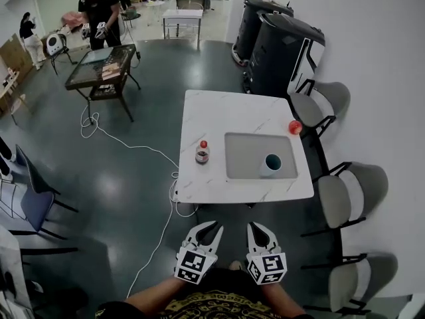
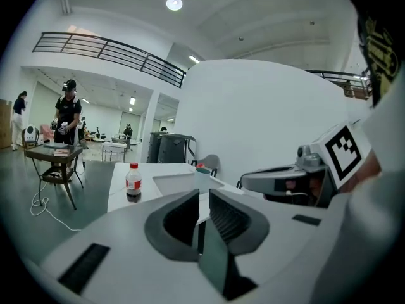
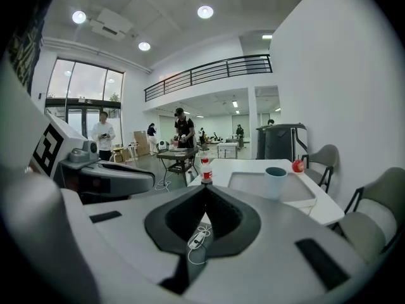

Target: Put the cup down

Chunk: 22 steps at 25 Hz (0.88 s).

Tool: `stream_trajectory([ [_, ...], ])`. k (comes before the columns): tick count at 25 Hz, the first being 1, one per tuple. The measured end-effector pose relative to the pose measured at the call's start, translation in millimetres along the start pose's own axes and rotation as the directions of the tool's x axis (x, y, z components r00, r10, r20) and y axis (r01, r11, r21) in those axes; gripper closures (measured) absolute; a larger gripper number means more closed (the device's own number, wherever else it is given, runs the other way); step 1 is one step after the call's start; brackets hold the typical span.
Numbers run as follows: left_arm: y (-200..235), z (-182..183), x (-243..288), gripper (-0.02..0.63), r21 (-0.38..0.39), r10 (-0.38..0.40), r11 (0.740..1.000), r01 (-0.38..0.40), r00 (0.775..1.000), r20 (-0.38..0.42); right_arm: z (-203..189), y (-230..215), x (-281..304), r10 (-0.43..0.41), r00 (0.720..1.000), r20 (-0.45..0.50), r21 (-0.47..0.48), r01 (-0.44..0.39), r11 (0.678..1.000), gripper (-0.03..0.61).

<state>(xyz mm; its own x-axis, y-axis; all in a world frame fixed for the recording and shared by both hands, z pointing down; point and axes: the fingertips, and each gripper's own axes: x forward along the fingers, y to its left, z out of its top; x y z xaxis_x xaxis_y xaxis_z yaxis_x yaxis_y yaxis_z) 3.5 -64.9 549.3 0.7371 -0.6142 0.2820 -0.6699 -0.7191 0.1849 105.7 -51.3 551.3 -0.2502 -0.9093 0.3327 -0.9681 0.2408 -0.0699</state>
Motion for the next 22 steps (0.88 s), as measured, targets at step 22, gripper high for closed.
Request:
stream_trajectory([
  [22, -204, -20, 23, 0.558, 0.042, 0.036, 0.998, -0.036, 0.999, 0.000, -28, -97, -162, 0.110, 0.994, 0.014, -0.076, -0.109, 0.991, 0.572],
])
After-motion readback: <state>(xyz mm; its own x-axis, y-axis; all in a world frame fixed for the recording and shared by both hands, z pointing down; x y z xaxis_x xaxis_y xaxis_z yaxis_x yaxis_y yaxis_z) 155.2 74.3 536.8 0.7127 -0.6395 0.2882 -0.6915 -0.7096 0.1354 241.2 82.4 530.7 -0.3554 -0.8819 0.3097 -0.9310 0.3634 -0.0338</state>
